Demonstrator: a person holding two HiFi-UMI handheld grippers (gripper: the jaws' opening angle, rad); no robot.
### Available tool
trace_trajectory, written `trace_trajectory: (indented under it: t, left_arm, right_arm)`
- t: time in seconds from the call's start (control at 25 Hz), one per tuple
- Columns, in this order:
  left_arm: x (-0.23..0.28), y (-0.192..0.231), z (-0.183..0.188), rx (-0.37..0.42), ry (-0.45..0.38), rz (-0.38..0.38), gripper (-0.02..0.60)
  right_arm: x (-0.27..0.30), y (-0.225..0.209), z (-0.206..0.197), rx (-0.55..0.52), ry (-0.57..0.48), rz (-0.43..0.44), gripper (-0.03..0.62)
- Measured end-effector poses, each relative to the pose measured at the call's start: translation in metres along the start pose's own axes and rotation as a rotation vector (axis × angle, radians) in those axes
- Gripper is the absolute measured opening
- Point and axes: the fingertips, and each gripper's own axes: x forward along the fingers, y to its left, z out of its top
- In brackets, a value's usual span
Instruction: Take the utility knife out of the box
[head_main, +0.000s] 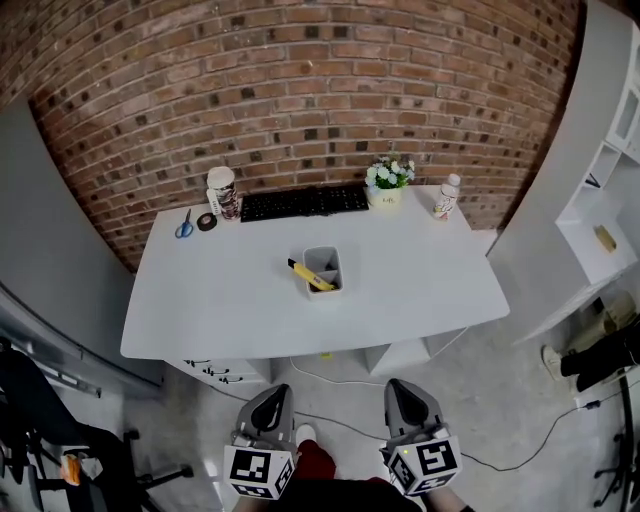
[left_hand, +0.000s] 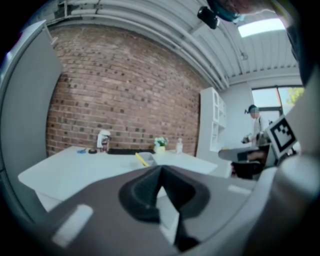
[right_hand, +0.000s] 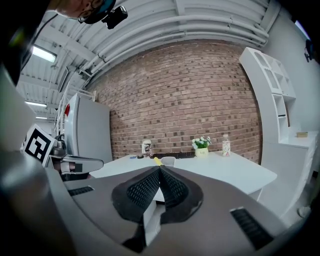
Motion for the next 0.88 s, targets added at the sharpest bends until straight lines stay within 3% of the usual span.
trace_trajectory:
  t: [0.88]
  left_arm:
    - [0.095,0.08,0.044,0.056,-0.05,-0.11,0.003]
  right_arm:
    - [0.119,0.013,0.04,-0.031,-0.05,-0.045,0.008]
